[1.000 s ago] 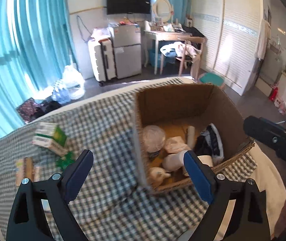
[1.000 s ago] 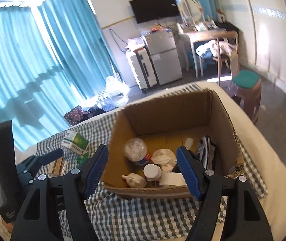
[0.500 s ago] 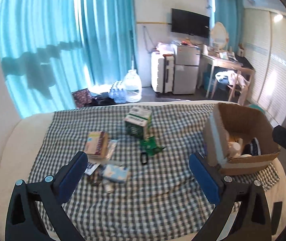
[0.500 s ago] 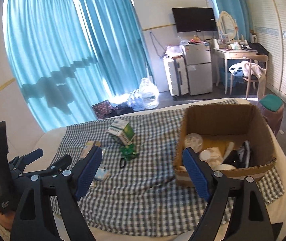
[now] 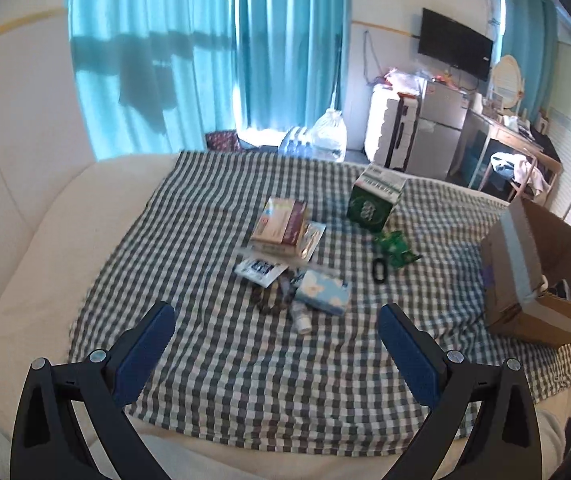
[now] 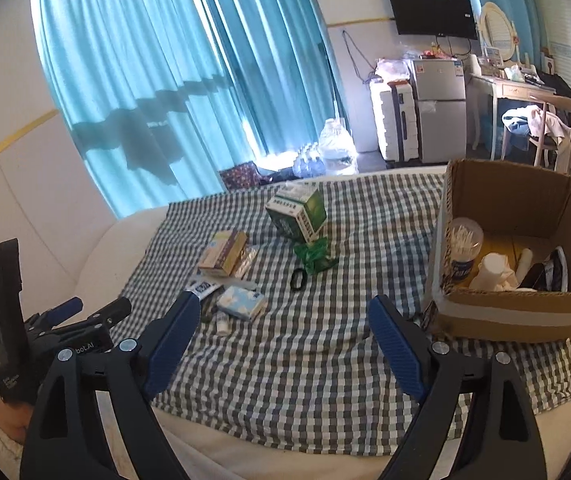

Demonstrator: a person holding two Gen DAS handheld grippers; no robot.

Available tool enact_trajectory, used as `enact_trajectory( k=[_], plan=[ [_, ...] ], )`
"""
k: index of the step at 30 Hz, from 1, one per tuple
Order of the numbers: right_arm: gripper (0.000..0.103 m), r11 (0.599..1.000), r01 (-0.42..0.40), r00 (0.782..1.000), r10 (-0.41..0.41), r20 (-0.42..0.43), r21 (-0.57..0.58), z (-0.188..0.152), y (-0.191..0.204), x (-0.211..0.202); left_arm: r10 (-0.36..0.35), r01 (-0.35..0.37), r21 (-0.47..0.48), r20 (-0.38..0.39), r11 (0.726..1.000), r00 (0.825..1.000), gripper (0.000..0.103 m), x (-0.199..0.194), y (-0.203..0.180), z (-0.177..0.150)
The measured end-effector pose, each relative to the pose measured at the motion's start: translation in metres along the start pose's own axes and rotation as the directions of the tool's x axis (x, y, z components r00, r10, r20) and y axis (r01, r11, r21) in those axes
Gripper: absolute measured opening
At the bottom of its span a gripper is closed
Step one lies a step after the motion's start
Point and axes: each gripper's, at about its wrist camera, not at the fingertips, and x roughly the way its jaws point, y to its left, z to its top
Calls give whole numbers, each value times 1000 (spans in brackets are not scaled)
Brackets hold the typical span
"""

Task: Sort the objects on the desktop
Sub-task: 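Grasp the blue floral tissue pack with the left tool while the right tool grasps the black hair tie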

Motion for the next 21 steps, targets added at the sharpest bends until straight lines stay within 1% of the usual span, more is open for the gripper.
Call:
enact_trajectory(
  k=[6, 8, 11, 16, 21],
  plan=[
    [86, 1000, -5, 999, 6, -54, 25, -13, -3, 31, -3, 1, -30, -75, 1000, 997, 103, 39, 6, -16],
    [86, 999, 5, 997, -1, -82, 39, -17, -7, 45, -10, 7, -36, -96, 999, 995, 103, 51, 4, -19],
    [86, 998, 29, 993, -23, -114, 52, -21, -14, 62, -34, 30, -28, -128, 999, 991, 103, 74, -4, -23],
    [86, 997, 42, 986, -32, -167, 60, -25, -27, 92, -64, 66, 6, -162, 998, 985, 103, 116, -24, -26],
    [86, 997, 64, 976, -53, -210, 46, -27, -37, 121, -127, 132, 5, -219, 991, 967, 103, 161, -44, -33]
  ],
)
